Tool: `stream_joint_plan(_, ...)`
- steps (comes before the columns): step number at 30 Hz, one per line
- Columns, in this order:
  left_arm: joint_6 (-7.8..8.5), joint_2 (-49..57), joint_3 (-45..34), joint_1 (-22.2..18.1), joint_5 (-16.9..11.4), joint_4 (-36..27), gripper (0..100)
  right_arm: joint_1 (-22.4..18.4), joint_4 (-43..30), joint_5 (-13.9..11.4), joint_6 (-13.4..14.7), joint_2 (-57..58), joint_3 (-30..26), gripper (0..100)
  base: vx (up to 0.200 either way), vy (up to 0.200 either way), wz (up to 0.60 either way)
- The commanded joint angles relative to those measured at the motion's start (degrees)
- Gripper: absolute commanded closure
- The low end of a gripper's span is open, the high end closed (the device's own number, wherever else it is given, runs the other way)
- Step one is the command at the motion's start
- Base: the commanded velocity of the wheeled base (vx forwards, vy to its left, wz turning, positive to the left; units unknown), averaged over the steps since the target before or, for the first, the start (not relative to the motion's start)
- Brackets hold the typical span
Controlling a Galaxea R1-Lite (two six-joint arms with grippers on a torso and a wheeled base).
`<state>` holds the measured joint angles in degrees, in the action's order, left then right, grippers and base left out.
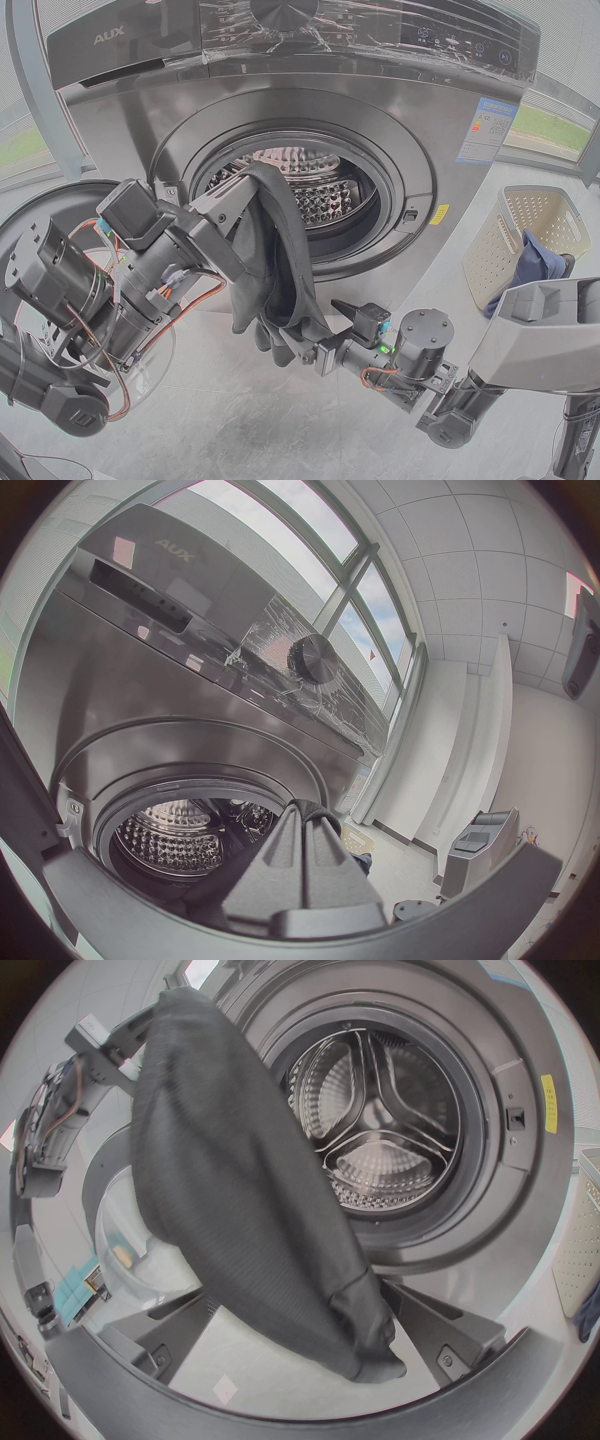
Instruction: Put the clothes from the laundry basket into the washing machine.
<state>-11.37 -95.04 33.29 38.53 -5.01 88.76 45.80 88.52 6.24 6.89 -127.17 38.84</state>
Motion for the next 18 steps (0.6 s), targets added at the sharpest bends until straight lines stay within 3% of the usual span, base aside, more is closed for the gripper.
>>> stream_joint_plan(1, 0.04, 0.2, 0.0, 0.1, 0.0, 0.0, 100, -2.4, 0.0, -0.3, -0.4, -5.0, 6.7, 0, 0.0, 0.0, 0.0)
stream_joint_plan(18, -0.05, 1.0, -0.1, 0.4, 0.0, 0.0, 100, -1.4, -0.1, -2.1, -2.3, -16.4, 20.8, 0, 0.0, 0.0, 0.0)
